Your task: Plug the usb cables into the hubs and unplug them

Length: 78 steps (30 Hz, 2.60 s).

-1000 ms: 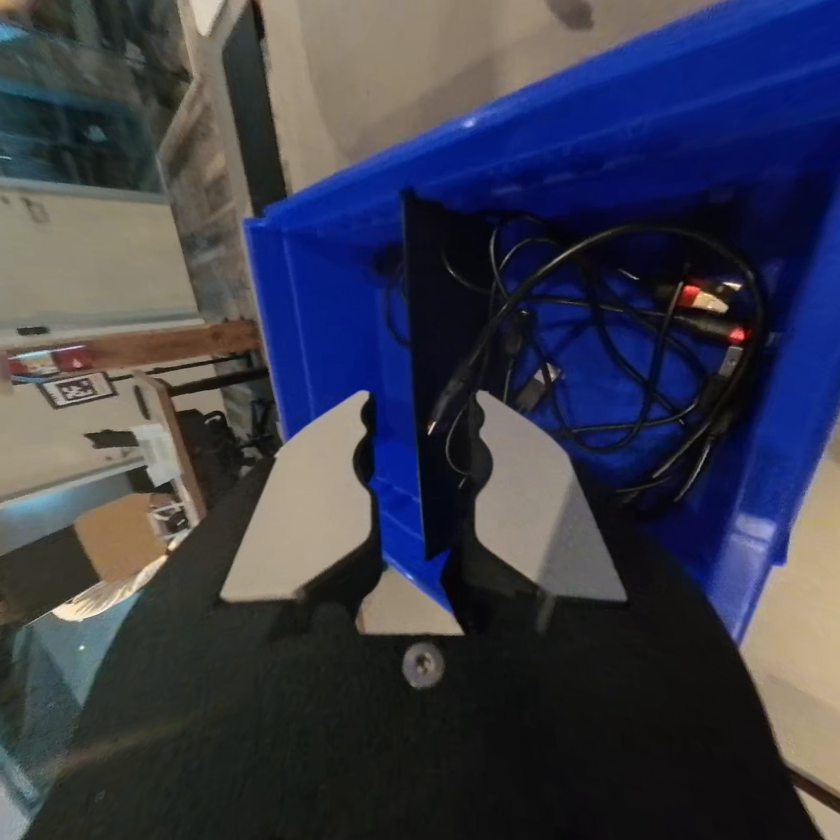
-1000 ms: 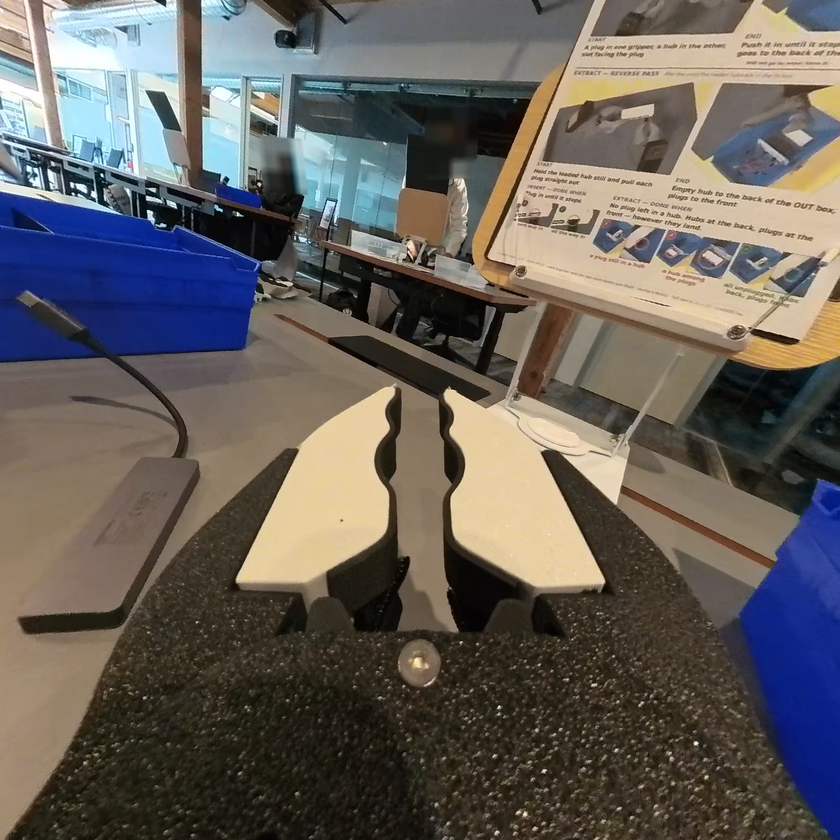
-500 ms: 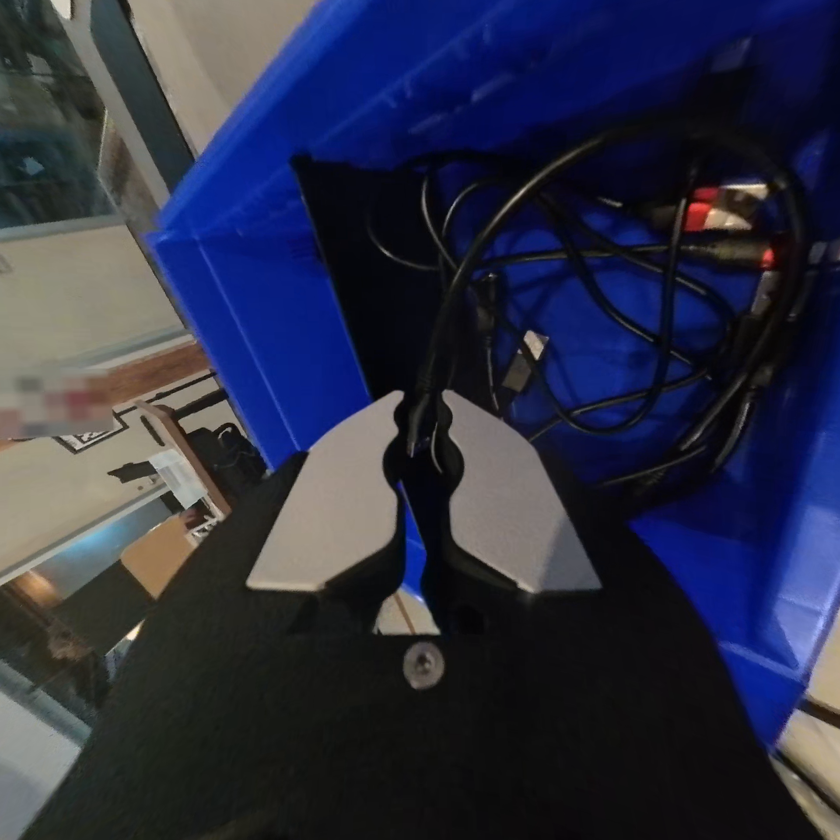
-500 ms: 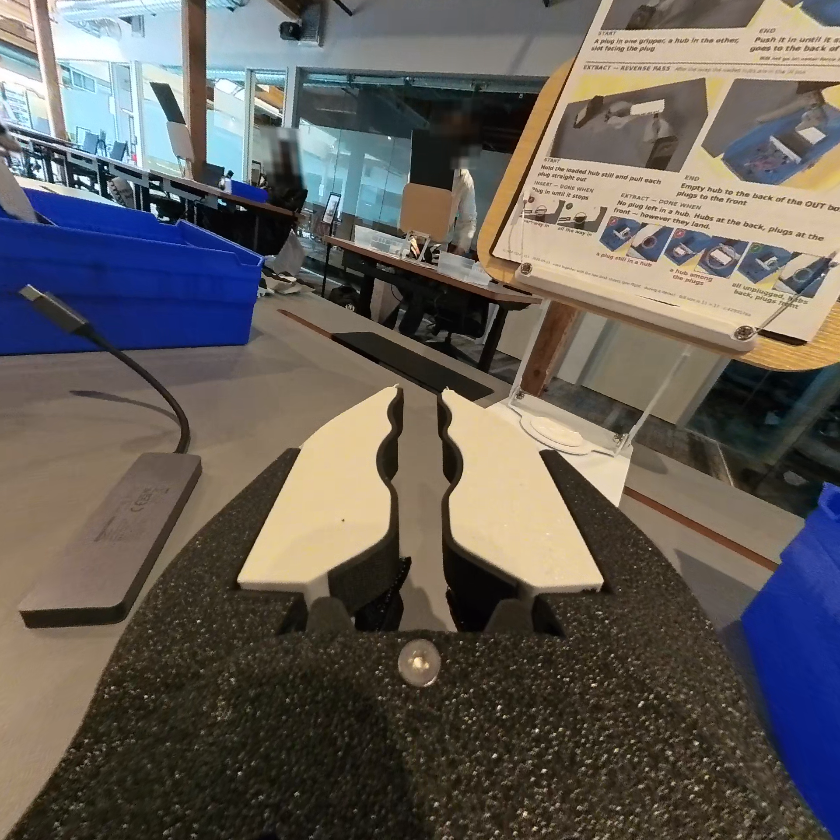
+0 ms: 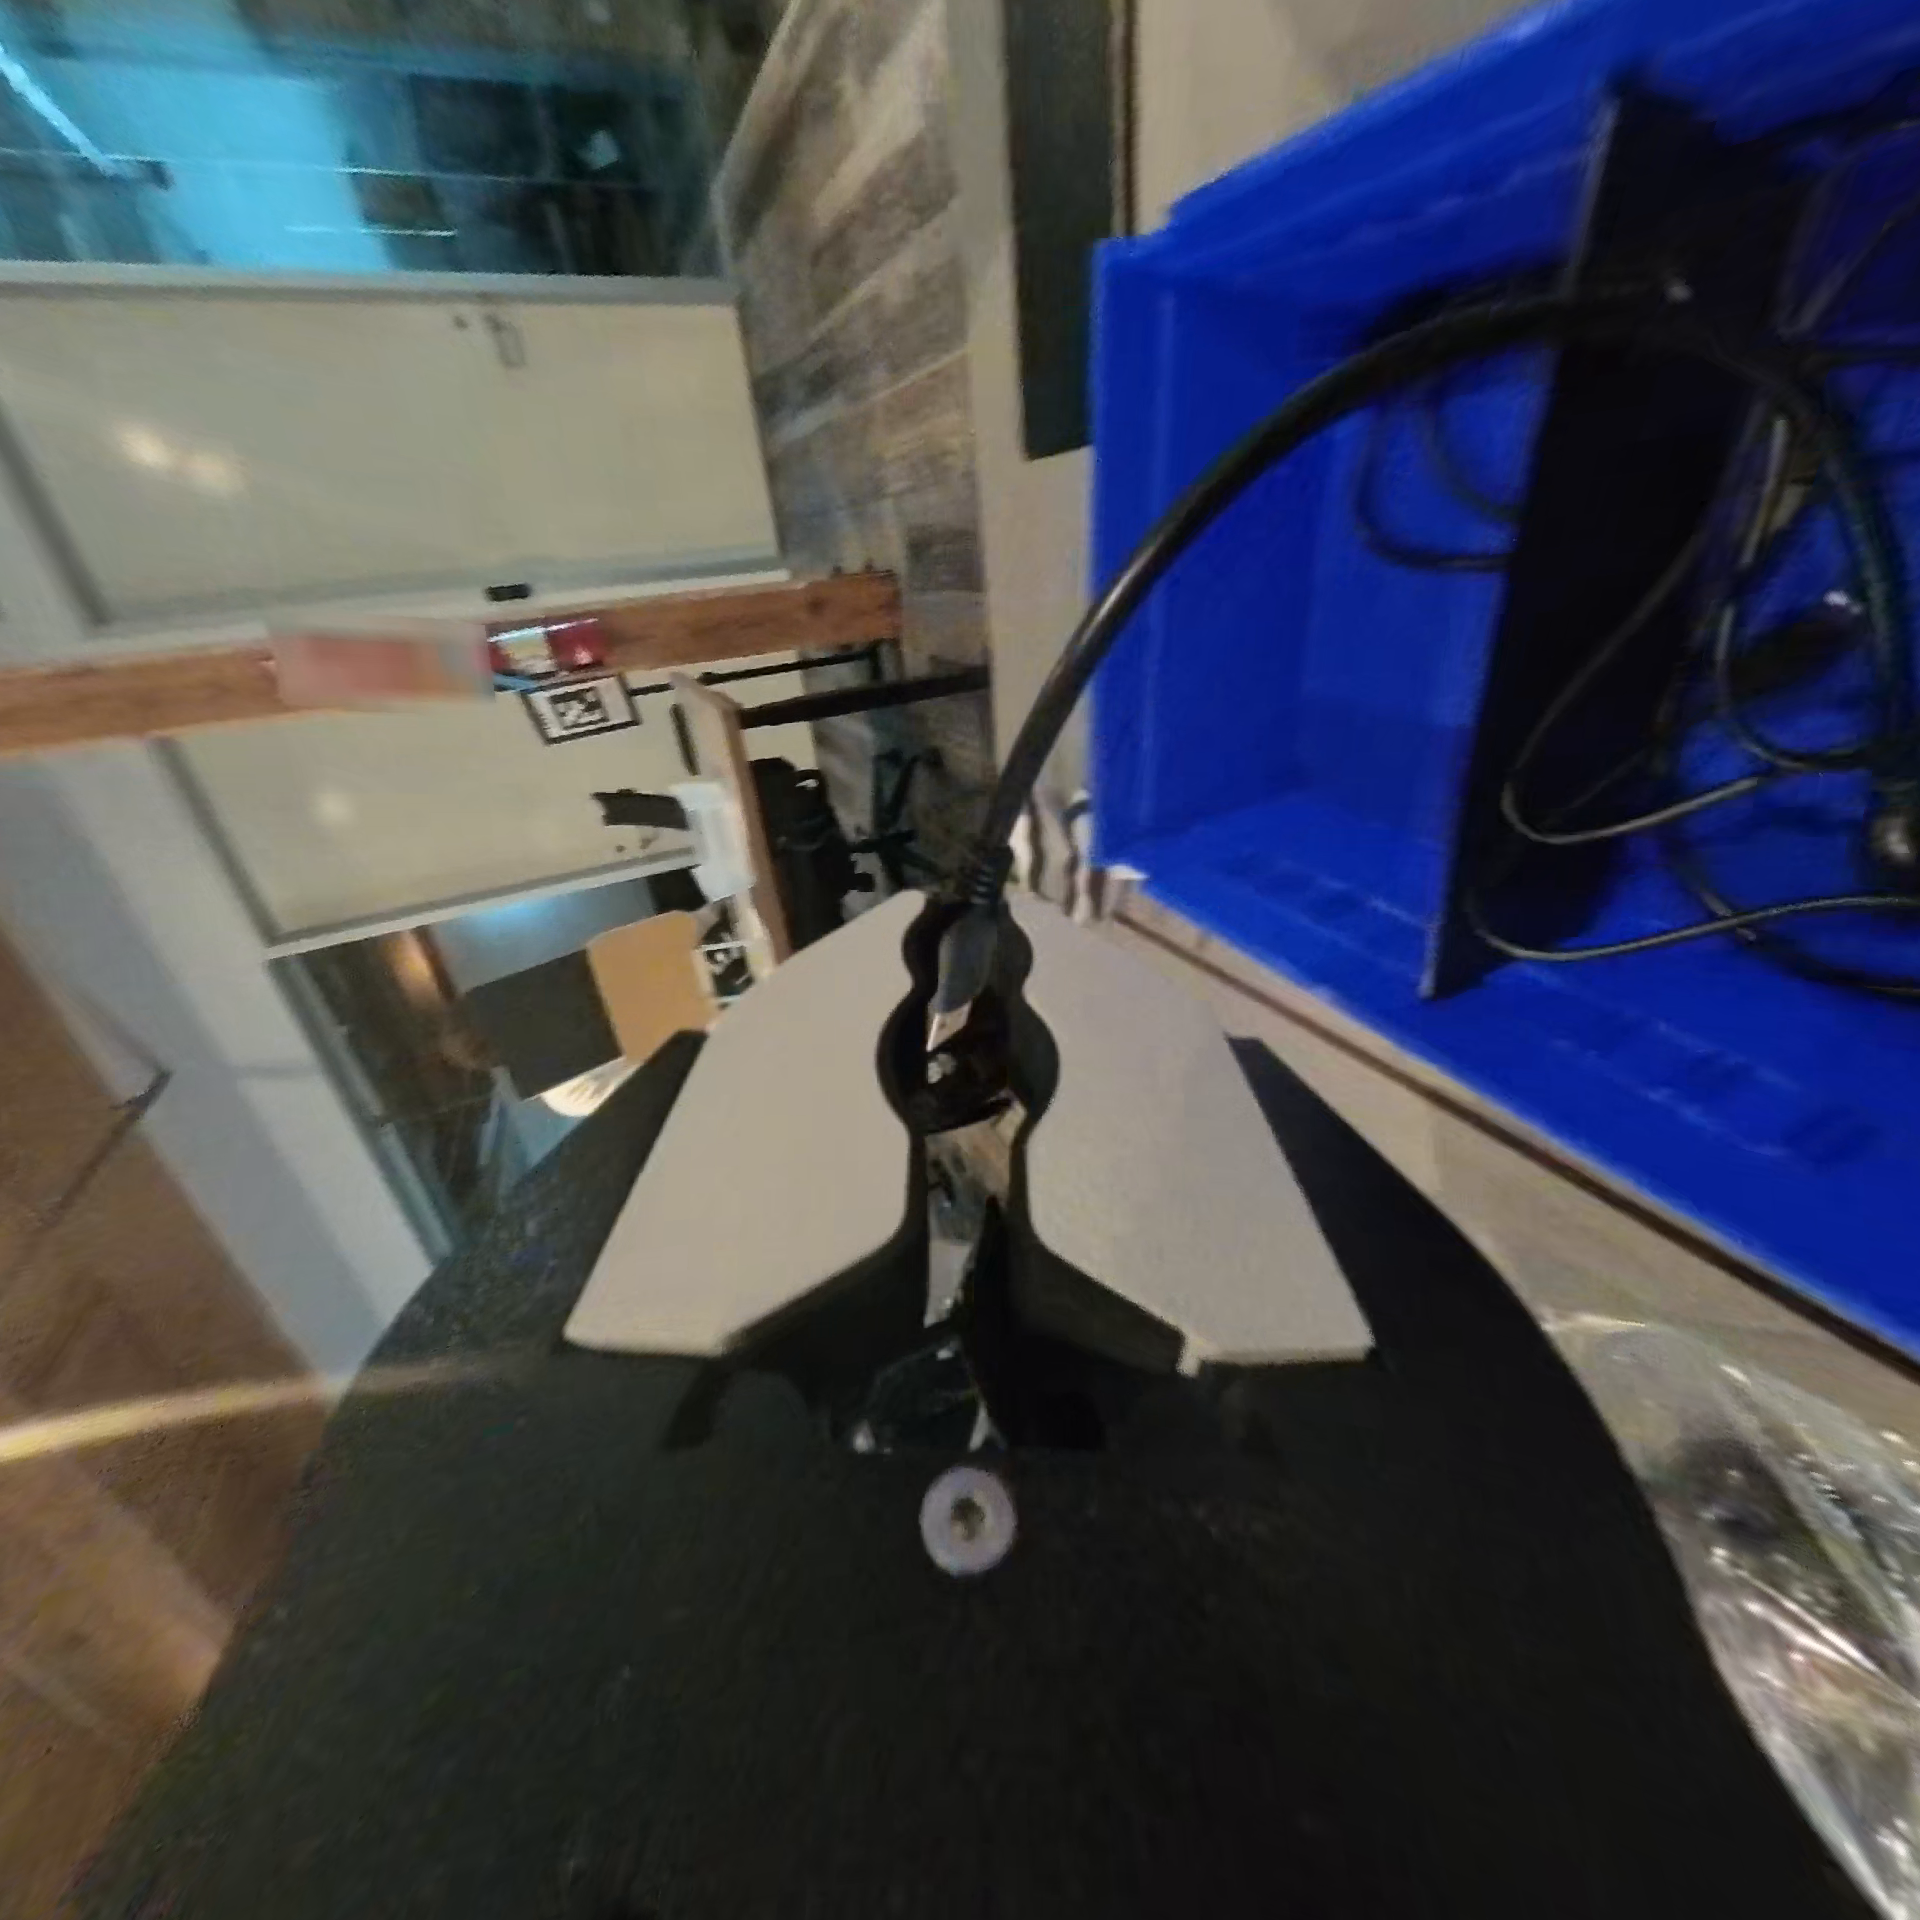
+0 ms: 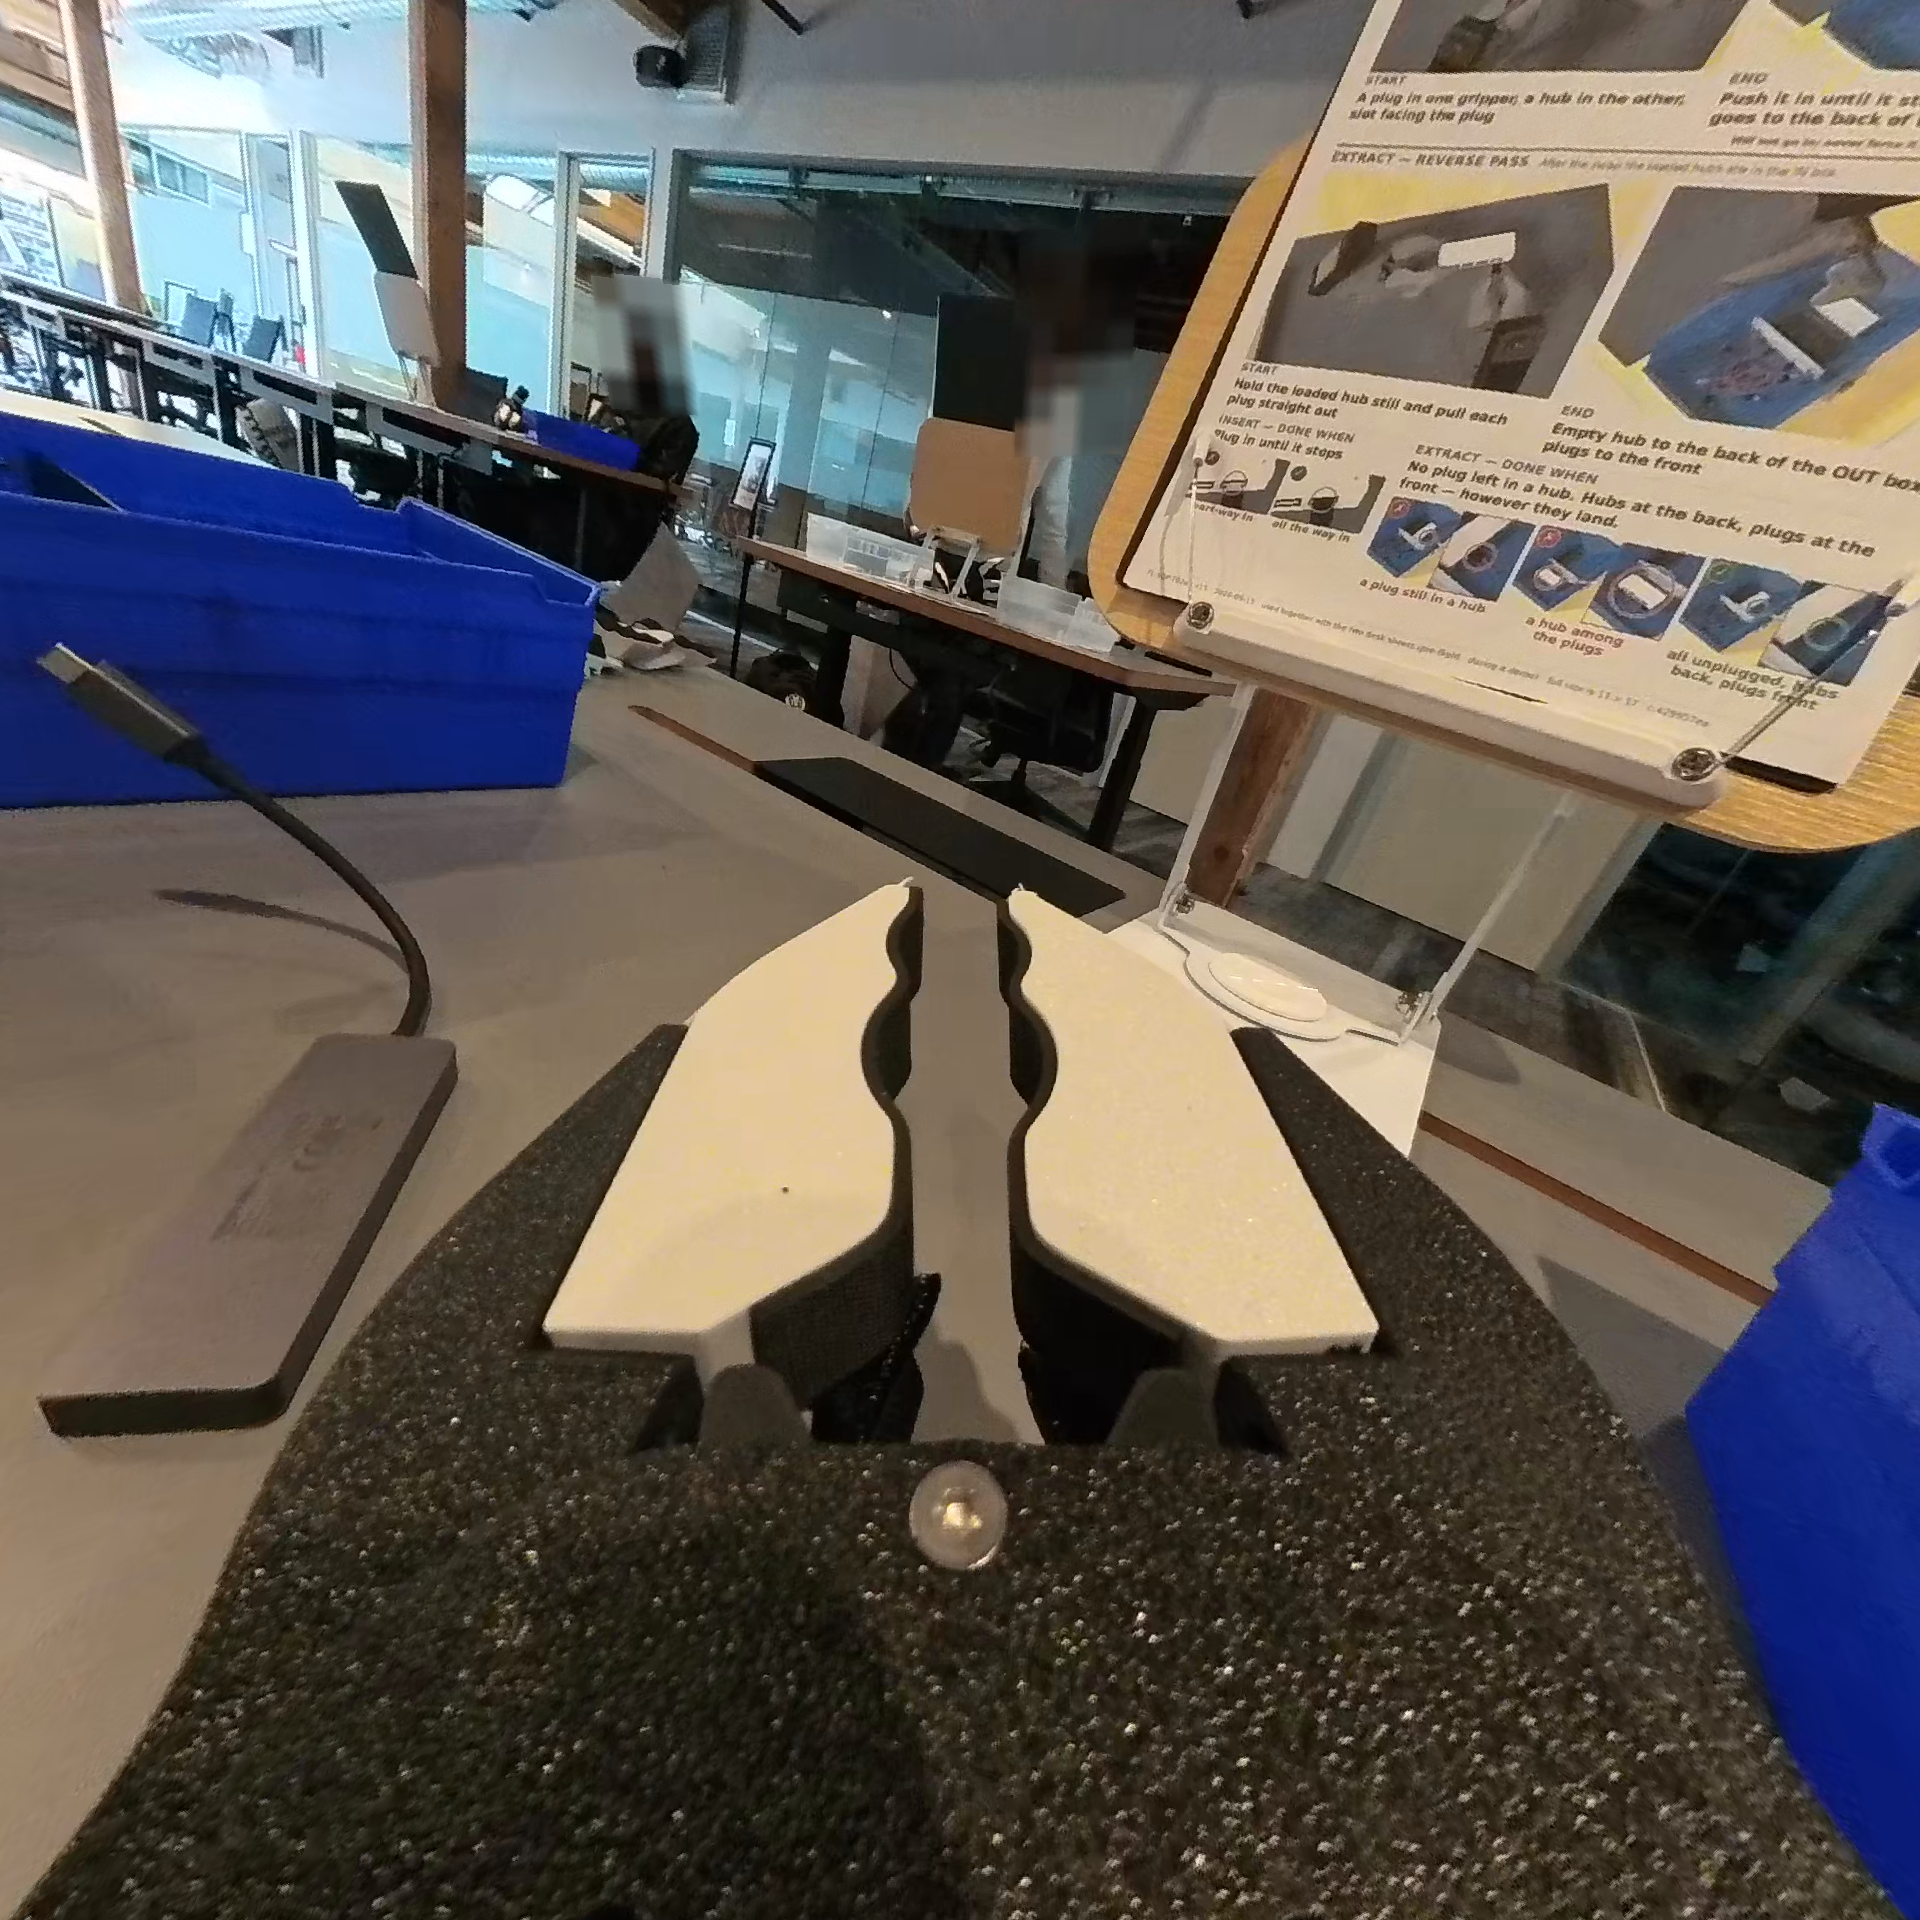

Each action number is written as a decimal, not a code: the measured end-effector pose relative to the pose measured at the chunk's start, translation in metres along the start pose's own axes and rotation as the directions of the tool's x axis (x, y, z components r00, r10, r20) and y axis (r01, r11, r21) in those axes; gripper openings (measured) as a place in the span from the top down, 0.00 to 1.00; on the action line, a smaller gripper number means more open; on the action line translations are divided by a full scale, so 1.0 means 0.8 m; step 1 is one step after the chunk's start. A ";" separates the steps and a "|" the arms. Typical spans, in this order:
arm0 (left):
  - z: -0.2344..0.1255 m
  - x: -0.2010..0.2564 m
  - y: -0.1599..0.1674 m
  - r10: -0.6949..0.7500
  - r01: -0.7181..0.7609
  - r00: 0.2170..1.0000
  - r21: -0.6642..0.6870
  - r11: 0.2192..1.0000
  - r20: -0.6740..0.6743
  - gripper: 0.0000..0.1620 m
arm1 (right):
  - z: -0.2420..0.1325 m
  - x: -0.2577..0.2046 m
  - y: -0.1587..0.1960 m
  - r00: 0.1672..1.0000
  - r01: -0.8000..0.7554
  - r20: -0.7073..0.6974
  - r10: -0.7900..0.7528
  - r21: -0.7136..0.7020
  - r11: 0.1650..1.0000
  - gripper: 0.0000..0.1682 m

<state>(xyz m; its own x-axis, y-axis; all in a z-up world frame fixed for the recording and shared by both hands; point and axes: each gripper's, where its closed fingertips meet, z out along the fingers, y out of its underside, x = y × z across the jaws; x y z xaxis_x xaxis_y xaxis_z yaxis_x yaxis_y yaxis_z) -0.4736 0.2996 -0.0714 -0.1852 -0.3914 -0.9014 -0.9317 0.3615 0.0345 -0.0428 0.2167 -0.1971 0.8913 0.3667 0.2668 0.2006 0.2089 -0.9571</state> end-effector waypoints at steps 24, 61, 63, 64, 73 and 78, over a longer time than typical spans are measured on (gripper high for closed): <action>-0.002 -0.023 -0.275 -0.022 0.011 1.000 0.493 0.870 0.016 0.94 | -0.003 -0.003 -0.010 1.000 0.012 0.015 -0.012 0.031 0.999 0.92; 0.029 0.136 -0.439 0.081 0.179 0.937 0.668 0.723 -0.339 0.95 | -0.050 -0.170 -0.109 0.811 0.431 0.195 -0.552 0.438 0.789 0.96; 0.030 0.140 -0.442 0.079 0.177 0.939 0.667 0.724 -0.335 0.95 | -0.050 -0.172 -0.108 0.786 0.484 0.166 -0.596 0.435 0.760 0.97; 0.032 0.139 -0.443 0.062 0.180 0.944 0.665 0.725 -0.323 0.94 | -0.049 -0.172 -0.106 0.778 0.502 0.159 -0.608 0.425 0.754 0.97; 0.057 0.099 -0.418 -0.392 0.484 0.875 0.531 0.695 -0.285 0.93 | -0.050 -0.141 -0.113 0.660 0.708 -0.036 -0.750 0.362 0.606 0.97; 0.060 0.075 -0.408 -0.702 0.827 0.540 0.451 0.336 -0.465 1.00 | -0.053 -0.145 -0.115 0.571 0.787 -0.101 -0.815 0.350 0.509 0.97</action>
<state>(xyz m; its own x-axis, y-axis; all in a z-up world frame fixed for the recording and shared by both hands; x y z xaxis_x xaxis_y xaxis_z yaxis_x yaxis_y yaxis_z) -0.1660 0.1985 -0.1576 0.4092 -0.8581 -0.3100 -0.3256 0.1800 -0.9282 -0.1469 0.1164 -0.1449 0.3866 -0.0519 0.9208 0.6610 0.7119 -0.2374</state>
